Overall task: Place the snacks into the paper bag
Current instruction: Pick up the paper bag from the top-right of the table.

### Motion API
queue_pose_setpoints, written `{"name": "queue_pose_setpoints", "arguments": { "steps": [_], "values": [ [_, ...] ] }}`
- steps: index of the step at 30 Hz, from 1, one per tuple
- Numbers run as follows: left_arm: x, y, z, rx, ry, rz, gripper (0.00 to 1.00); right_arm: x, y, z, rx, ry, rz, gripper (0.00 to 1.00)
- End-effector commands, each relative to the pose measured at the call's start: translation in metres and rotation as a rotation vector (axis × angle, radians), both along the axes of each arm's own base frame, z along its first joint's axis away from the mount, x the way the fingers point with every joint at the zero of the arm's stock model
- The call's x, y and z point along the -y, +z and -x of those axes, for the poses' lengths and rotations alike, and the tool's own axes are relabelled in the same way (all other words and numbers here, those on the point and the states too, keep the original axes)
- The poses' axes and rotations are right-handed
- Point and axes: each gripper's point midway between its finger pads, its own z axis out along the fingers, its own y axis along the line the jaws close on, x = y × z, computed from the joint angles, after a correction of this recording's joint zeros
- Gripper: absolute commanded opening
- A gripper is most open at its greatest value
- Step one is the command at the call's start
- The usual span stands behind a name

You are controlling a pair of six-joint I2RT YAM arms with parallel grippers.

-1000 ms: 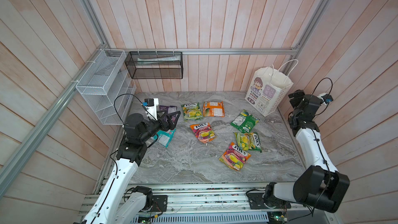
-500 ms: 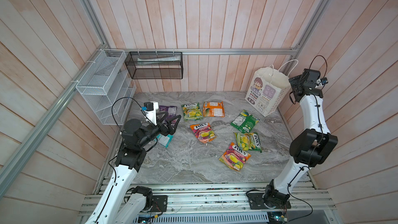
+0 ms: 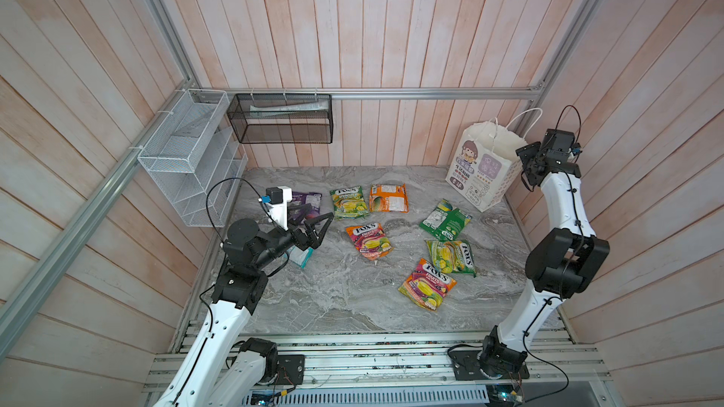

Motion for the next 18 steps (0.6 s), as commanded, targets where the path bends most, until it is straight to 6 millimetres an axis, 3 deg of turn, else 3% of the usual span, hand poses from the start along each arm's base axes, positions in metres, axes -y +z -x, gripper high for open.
{"name": "queue_pose_setpoints", "arguments": {
  "steps": [1, 7, 14, 18],
  "values": [
    [0.005, 0.000, 0.004, 0.013, -0.031, 0.009, 1.00, -0.011, 0.010, -0.010, 0.052, 0.056, 0.002, 0.78],
    [0.006, 0.002, 0.006, 0.017, -0.041, 0.011, 1.00, -0.024, 0.007, -0.019, 0.041, 0.085, -0.005, 0.75],
    [0.007, 0.003, 0.008, 0.026, -0.043, 0.009, 1.00, -0.028, 0.001, -0.017, 0.021, 0.061, -0.022, 0.67],
    [0.007, 0.005, 0.010, 0.035, -0.046, 0.009, 1.00, -0.028, -0.003, -0.014, 0.005, 0.052, -0.024, 0.58]
  ]
}}
